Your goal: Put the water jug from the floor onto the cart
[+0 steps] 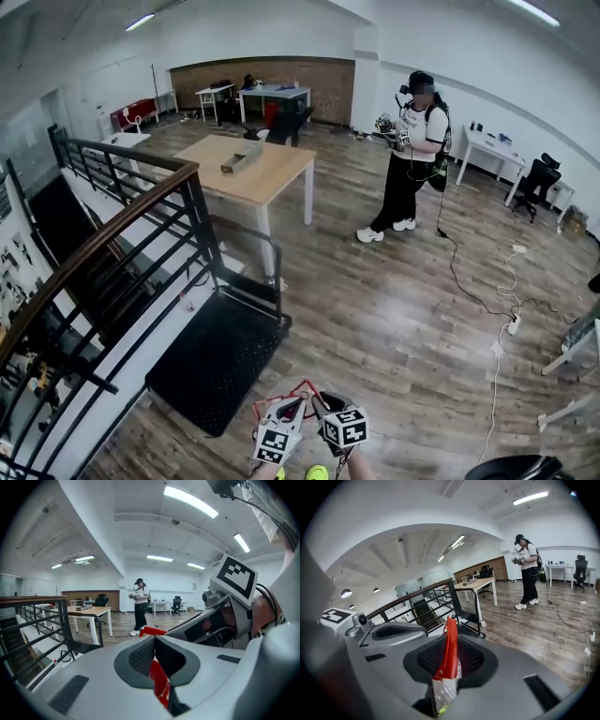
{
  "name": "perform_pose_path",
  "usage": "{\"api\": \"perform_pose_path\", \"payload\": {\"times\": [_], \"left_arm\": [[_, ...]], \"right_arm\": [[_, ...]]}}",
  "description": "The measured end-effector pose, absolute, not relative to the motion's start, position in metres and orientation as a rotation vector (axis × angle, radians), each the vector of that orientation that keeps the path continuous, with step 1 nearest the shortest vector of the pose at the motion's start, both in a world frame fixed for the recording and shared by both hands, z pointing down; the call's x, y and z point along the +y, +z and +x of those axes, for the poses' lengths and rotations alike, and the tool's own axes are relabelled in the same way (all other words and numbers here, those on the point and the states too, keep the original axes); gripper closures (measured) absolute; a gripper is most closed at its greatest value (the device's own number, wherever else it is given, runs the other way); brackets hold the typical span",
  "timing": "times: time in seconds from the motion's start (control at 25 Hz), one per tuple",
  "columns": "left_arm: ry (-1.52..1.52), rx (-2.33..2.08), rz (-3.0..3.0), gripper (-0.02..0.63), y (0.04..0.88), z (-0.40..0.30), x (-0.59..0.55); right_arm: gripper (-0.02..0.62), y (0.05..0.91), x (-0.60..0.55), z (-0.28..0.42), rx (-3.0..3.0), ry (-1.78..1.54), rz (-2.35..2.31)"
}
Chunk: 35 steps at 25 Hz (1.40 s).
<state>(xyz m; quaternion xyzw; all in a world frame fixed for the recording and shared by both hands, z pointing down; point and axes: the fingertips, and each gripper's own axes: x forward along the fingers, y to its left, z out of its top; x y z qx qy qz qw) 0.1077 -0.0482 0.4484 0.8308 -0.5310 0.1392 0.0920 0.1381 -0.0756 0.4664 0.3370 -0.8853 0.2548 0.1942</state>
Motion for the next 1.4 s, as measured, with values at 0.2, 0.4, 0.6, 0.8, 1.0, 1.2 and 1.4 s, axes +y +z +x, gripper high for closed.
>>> {"api": "perform_pose_path", "payload": {"times": [0.2,0.4,0.6,0.8,1.0,1.2,1.4], "left_arm": [[0.403,-1.632,2.465,0.595,0.427,0.106,-0.042],[0.409,-1.659,2.465,0.595,0.421,0.104,-0.04],[0.421,-1.692,2.441,0.595,0.423,0.104,-0.043],[0.423,-1.739,2.424,0.595,0.423,0.107,-0.043],[0.394,-1.772,2.402,0.595,0.425,0.11,-0.042],[0.337,-1.786,2.389,0.595,0.43,0.11,-0.054],[0.3,-1.784,2.369,0.595,0.44,0.083,-0.067]], "right_arm": [[0.528,0.444,-0.067,0.139,-2.519,0.688,0.925],[0.526,0.436,-0.064,0.136,-2.543,0.674,0.9],[0.525,0.435,-0.067,0.134,-2.56,0.666,0.854],[0.523,0.434,-0.067,0.134,-2.581,0.658,0.798],[0.522,0.437,-0.067,0.135,-2.579,0.634,0.769],[0.522,0.442,-0.08,0.137,-2.576,0.61,0.775],[0.522,0.448,-0.092,0.113,-2.552,0.606,0.772]]}}
